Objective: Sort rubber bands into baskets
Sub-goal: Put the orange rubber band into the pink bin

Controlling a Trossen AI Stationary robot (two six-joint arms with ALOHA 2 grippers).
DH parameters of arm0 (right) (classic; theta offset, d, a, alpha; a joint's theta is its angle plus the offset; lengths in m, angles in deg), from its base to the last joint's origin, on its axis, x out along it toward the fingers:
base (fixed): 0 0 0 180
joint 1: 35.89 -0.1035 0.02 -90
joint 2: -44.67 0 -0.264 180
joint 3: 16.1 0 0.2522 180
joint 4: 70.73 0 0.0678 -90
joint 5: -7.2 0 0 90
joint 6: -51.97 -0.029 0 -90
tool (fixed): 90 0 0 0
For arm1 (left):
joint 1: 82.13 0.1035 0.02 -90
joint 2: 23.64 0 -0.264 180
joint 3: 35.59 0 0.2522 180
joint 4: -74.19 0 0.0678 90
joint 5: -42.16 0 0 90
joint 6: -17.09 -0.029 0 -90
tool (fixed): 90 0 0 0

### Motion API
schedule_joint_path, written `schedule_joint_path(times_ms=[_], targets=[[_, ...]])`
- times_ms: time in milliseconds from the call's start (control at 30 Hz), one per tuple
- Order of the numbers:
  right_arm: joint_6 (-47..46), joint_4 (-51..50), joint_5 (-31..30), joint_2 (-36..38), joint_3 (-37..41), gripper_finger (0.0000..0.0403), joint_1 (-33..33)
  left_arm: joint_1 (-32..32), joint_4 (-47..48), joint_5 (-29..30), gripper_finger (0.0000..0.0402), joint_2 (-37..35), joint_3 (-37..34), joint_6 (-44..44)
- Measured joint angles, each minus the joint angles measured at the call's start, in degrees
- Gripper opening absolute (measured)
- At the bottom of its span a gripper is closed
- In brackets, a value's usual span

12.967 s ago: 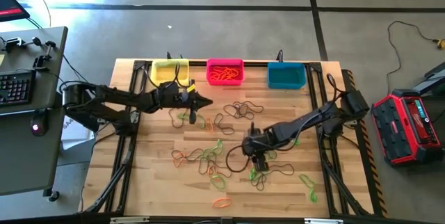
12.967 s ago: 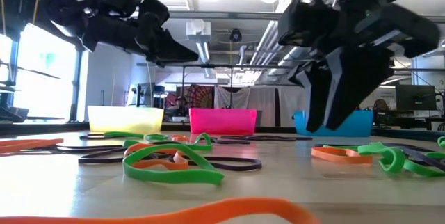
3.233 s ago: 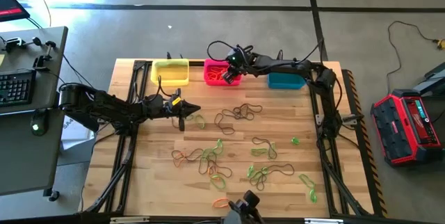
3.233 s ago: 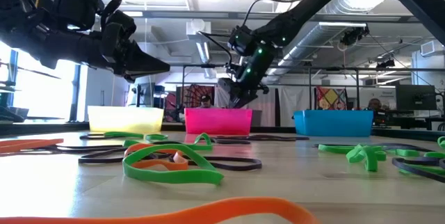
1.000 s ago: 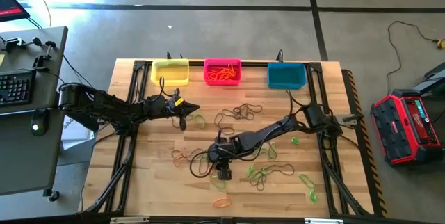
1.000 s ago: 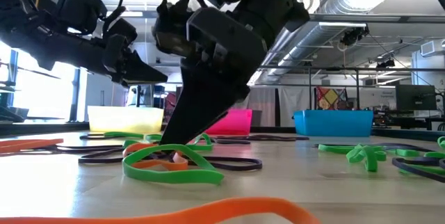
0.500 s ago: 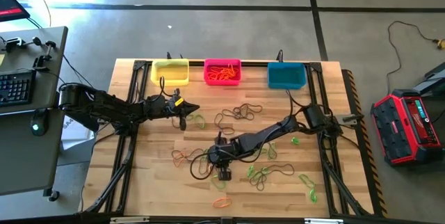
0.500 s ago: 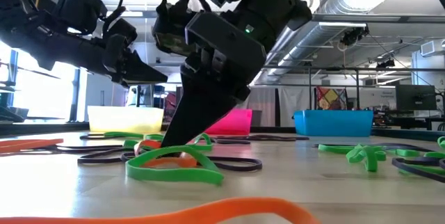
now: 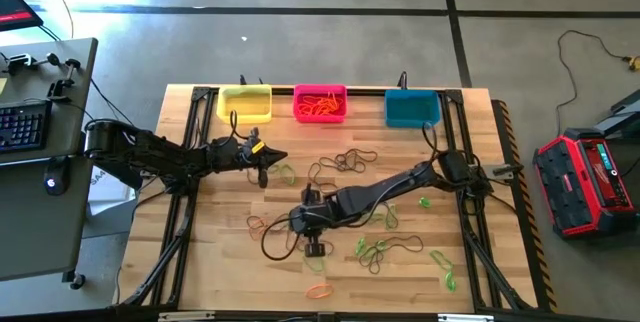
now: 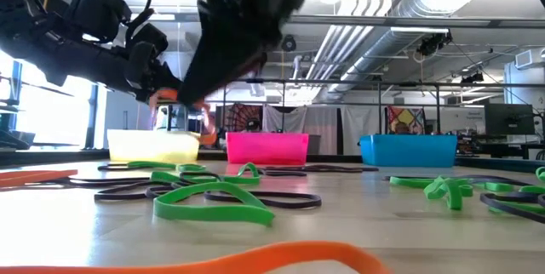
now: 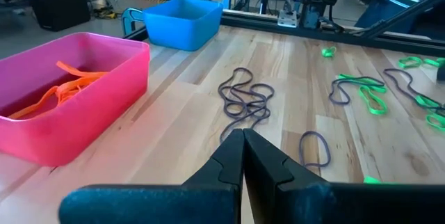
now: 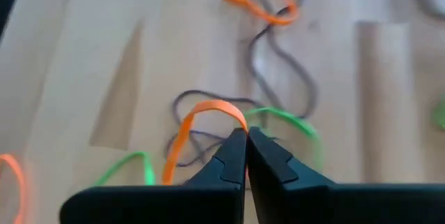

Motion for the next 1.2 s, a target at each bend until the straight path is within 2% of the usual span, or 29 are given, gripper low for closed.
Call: schedule_joint_path(times_ms=[200,367,567,800,1033,1200], targets=[[2.76,-11.8,-8.76,0.07,-7.58,0.0,-0.02,-0.84,-0.02,-0.01,0.0,0.0,0.0,-0.09],[4.15,-17.69,-12.86,0.13,-8.85,0.0,1.66,-1.26,-0.02,-0.02,0.0,0.0,0.0,-0.59],[7.31,-16.26,-14.45,0.11,-5.81,0.0,6.66,-1.56,-0.01,-0.02,0.0,0.0,0.0,-1.09],[12.24,-13.69,-14.69,0.11,-5.58,0.0,15.77,-1.57,0.11,-0.04,0.0,0.0,0.0,-2.06],[19.31,-9.75,-12.3,0.17,-5.58,0.0,25.55,-1.56,1.39,-0.04,0.0,0.0,0.0,-2.73],[20.02,-6.23,-11.46,0.2,-5.58,0.0,31.94,-1.56,2.08,-0.04,0.0,0.0,0.0,-3.24]])
